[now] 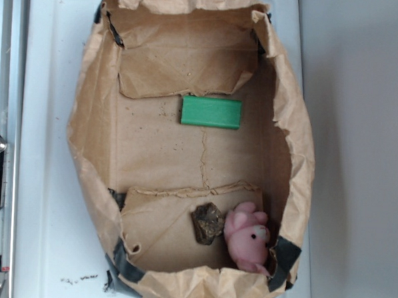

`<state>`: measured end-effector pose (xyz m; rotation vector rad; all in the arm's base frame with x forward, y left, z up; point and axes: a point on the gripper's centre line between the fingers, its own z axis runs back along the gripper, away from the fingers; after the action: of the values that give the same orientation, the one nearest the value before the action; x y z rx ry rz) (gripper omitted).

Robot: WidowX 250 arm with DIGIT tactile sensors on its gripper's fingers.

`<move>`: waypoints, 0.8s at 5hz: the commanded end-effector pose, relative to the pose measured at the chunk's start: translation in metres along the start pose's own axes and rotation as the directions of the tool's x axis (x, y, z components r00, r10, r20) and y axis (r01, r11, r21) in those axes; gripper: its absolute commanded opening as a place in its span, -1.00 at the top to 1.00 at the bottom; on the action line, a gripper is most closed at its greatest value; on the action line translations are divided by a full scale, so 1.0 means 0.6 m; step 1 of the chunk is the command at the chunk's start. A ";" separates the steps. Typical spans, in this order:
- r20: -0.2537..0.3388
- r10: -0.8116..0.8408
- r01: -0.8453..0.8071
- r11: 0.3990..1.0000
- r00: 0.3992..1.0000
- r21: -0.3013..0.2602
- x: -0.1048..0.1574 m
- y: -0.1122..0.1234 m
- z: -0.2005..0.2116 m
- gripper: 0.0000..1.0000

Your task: Grab the green block.

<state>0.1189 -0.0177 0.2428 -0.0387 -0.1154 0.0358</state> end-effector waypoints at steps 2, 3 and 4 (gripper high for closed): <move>0.123 -0.002 0.005 1.000 0.992 -0.023 0.080 0.019 -0.036 -1.00; 0.179 0.027 -0.024 1.000 0.984 -0.019 0.160 0.041 -0.079 -1.00; 0.207 0.052 -0.058 0.998 0.977 0.024 0.204 0.065 -0.115 -1.00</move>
<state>0.2451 0.0141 0.1762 -0.0214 -0.2866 0.0766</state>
